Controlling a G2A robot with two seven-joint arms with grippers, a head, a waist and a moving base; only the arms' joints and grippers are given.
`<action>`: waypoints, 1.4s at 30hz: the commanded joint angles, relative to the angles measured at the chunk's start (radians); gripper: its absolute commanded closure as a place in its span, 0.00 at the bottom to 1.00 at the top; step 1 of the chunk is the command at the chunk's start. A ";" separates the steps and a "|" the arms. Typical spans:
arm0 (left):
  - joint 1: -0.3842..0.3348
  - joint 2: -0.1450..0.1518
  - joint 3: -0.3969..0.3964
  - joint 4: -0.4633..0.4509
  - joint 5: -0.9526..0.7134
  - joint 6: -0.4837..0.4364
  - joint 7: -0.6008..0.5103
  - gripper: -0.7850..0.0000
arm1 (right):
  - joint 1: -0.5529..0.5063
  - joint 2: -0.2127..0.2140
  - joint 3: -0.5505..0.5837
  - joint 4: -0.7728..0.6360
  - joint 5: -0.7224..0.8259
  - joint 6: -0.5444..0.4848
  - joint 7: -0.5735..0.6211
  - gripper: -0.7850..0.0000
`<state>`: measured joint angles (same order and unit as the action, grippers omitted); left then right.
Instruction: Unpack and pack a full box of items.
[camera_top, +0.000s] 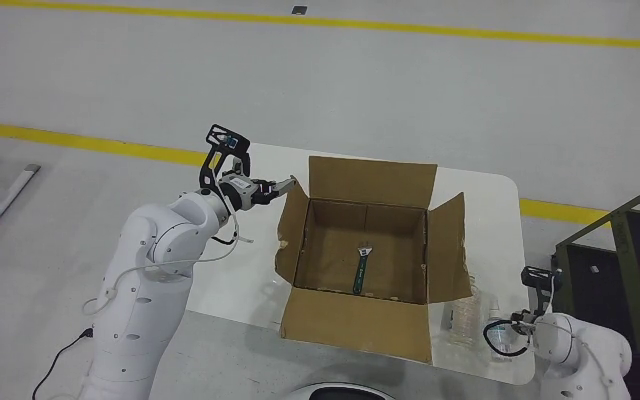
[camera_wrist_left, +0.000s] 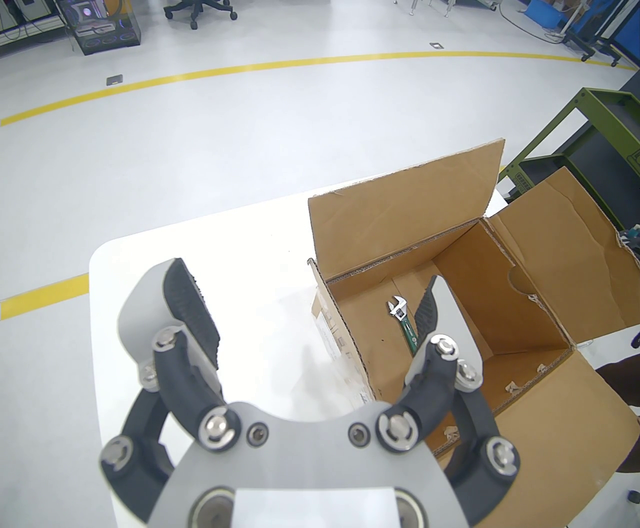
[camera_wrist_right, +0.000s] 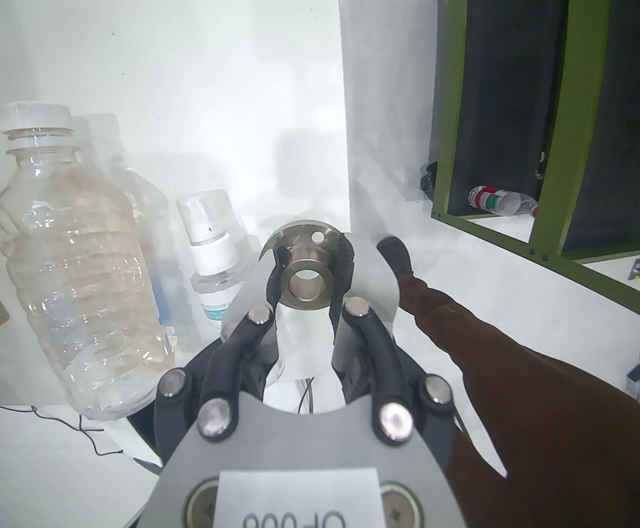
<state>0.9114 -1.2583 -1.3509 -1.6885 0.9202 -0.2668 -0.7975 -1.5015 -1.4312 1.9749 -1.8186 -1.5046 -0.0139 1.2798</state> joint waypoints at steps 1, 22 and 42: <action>0.000 0.000 0.000 0.000 0.000 0.000 0.000 0.00 | 0.000 0.002 -0.008 0.011 -0.008 -0.001 0.000 1.00; 0.000 0.000 0.000 0.000 0.000 0.000 0.000 0.00 | 0.005 0.017 -0.041 0.067 -0.034 0.017 -0.013 0.56; 0.000 0.000 0.000 0.000 0.000 0.000 0.000 0.00 | 0.034 0.038 0.080 -0.531 0.251 -0.004 0.022 1.00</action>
<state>0.9114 -1.2583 -1.3509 -1.6885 0.9202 -0.2668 -0.7975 -1.4721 -1.3937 2.0569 -2.3186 -1.2828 -0.0223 1.3018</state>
